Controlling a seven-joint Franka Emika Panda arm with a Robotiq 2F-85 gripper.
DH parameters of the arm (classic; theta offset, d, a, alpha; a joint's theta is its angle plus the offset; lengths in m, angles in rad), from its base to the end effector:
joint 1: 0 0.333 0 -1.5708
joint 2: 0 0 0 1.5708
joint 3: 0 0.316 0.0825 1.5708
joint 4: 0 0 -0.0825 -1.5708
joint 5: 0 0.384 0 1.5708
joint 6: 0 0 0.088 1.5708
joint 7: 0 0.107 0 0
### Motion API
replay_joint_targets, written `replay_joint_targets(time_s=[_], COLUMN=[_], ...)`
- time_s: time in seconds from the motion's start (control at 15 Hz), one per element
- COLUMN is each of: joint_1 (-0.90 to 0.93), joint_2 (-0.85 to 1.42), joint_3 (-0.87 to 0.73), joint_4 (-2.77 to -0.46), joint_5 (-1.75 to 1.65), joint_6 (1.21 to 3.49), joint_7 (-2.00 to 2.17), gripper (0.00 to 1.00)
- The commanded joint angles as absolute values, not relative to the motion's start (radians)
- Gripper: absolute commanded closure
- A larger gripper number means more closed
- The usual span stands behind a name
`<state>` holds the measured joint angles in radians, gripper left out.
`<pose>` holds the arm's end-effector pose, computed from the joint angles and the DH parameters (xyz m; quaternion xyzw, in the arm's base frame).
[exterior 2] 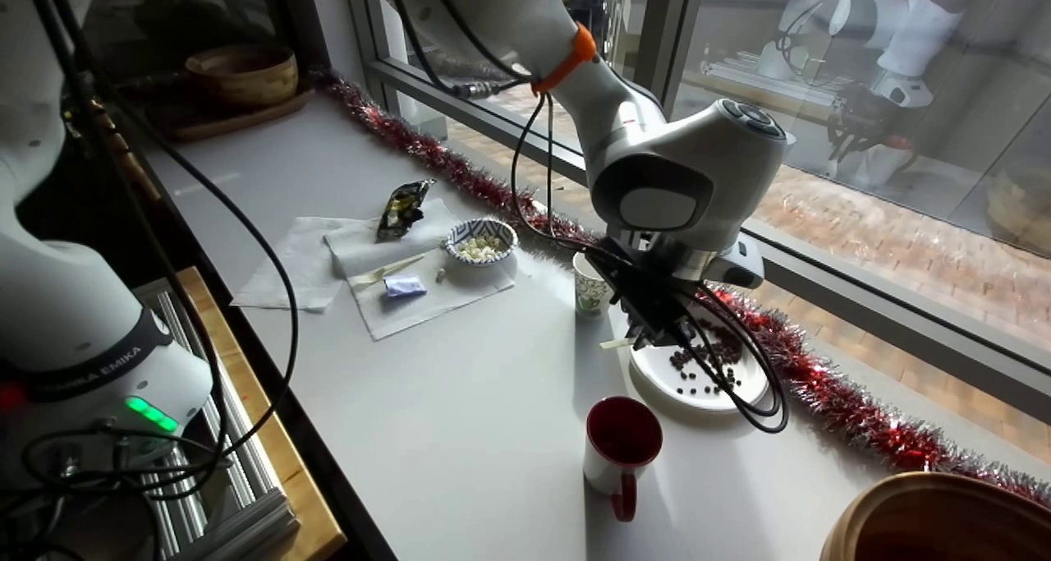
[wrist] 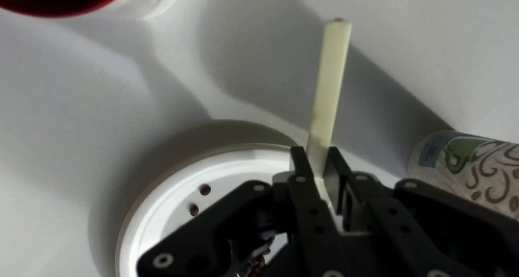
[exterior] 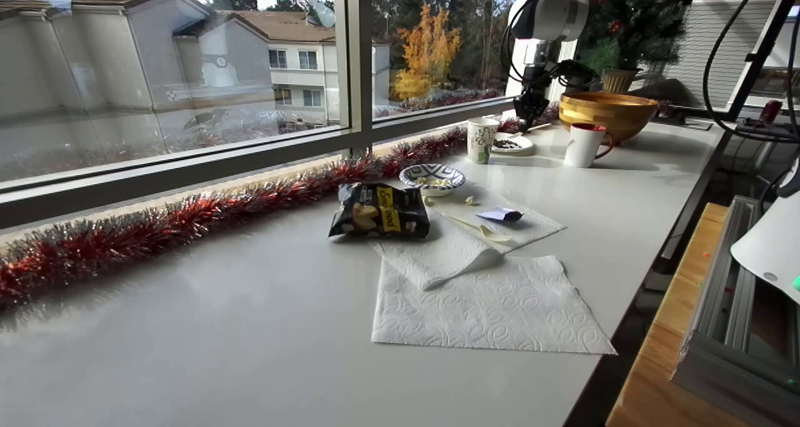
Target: Use the spoon to scoop some the contents of the white plate and put them in the white mug
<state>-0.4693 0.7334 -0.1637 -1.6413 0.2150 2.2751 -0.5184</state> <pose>0.5558 -0.3867 0.1833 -0.9925 0.1119 0.0231 0.0427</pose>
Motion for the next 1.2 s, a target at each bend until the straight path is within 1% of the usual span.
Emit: replay_joint_targets(time_s=[0.0,0.67,1.13], joint_1=[-0.534,-0.682,-0.745], joint_2=[0.838,1.015,1.120], joint_3=[-0.106,0.038,0.117], joint_4=[-1.467,-1.225,-1.097], joint_5=[0.251,0.482,0.532], joint_6=[2.139,2.161,2.142], joint_7=[-0.455,-0.388,-0.387], gripper=[0.96,0.96,0.96])
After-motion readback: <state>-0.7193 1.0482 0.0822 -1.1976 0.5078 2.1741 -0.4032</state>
